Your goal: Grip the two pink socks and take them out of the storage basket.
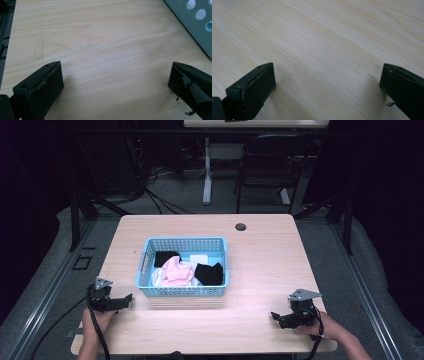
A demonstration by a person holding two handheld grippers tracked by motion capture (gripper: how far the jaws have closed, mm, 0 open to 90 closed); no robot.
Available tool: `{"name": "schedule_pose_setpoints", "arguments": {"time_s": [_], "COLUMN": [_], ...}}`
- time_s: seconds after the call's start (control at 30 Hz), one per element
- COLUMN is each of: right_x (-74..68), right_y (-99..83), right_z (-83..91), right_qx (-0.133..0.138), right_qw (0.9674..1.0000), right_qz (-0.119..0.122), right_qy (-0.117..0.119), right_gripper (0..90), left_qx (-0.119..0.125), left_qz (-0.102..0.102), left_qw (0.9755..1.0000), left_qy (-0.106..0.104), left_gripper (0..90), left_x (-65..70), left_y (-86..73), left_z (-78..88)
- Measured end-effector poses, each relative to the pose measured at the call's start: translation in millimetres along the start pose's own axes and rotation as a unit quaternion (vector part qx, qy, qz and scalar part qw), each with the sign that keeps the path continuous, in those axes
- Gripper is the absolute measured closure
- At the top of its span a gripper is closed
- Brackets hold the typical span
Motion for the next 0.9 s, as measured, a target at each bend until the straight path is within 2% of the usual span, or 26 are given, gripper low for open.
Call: {"name": "schedule_pose_setpoints", "arguments": {"time_s": [0.5,0.77,0.8,0.9], "right_x": [-0.1,0.0,0.0,-0.1], "right_y": [-0.1,-0.1,-0.1,0.0], "right_z": [0.1,0.2,0.3,0.1], "right_qx": [-0.001,-0.002,-0.002,-0.001], "right_qw": [1.0000,1.0000,1.0000,1.0000], "right_qz": [0.000,0.001,0.001,0.000], "right_qy": [0.001,0.001,0.001,0.001], "right_gripper": [0.0,0.0,0.0,0.0], "left_qx": [-0.002,-0.025,-0.022,-0.021], "left_qz": [-0.005,-0.015,0.000,0.006], "left_qw": [1.0000,0.9996,0.9997,0.9998], "left_qy": [-0.004,-0.005,-0.005,-0.001], "left_gripper": [0.0,0.0,0.0,0.0], "left_x": [-0.2,0.6,-0.8,-3.5], "left_y": [-0.6,3.6,8.1,12.1], "left_z": [1.0,6.3,10.2,14.8]}}
Point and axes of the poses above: each handheld gripper's, and its own axes: z roughly backward along the jaws, y roughly out of its top, x roughly to its right, the point moved 9 cm from there along -z, roughly forward along the jaws, and after that the axes turned 6 degrees about x, right-handed, at the moved point
